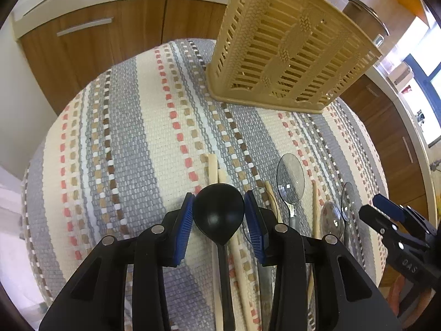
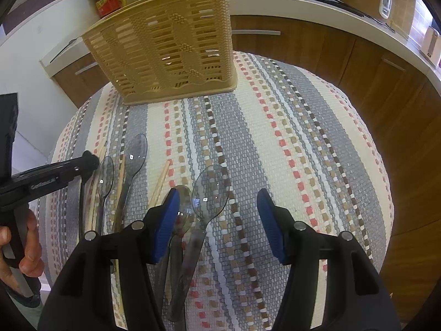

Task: Organize utensils
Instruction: 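Lower the left tool onto the black ladle and close on its handle, then lift the black ladle with the left tool and drop it into the tan holder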

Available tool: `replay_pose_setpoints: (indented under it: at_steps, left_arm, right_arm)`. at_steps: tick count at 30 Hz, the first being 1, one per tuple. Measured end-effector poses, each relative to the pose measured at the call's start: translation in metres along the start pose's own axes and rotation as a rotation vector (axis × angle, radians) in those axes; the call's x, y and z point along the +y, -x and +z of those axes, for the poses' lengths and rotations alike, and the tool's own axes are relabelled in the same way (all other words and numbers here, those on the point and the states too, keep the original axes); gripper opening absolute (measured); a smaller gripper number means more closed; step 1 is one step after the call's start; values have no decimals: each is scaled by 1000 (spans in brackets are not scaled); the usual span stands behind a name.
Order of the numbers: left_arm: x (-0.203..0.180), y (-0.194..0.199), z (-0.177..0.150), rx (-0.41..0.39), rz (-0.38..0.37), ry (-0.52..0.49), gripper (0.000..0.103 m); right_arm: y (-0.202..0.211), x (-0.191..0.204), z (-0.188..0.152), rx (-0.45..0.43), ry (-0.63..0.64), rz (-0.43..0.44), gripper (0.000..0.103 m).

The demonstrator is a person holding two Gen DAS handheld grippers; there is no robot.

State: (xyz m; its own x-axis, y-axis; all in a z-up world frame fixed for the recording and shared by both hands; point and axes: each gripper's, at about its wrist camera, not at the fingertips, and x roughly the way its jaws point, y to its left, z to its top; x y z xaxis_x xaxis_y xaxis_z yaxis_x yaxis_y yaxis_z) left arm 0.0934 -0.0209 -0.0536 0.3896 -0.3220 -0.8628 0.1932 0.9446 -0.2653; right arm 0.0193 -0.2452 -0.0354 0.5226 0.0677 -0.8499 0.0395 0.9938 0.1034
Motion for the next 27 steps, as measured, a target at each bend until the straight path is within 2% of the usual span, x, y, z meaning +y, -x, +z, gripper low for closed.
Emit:
replay_pose_setpoints:
  at_steps: [3,4,7,11,15,18,23,27]
  left_arm:
    - [6,8,1,-13,-9,8,35]
    - [8,10,1,-14,-15,14,35]
    - [15,14,3,-22,-26,33,35]
    - [23,22,5,-38,-40,46,35]
    - [27,28,7,-48,-49,49,35]
    - [24,28,9,-55,-48,41,35]
    - [25,29,9,-69,-59,47,35]
    - [24,25,10,-70,-70,39,35]
  right_arm:
    - [-4,-5,5,13,-21,2,54]
    - [-6,-6,7,21,-30,6,50]
    - [-16,-6,12,74,-52,24,42]
    - [-30,-1,13,140,-89,70,40]
    - [-35,4,19,129,-116,13,40]
    - [-39,11,22,137,-102,-27,36]
    - [-40,12,23,129,-112,-44,31]
    - [-40,16,23,116,-89,-68,30]
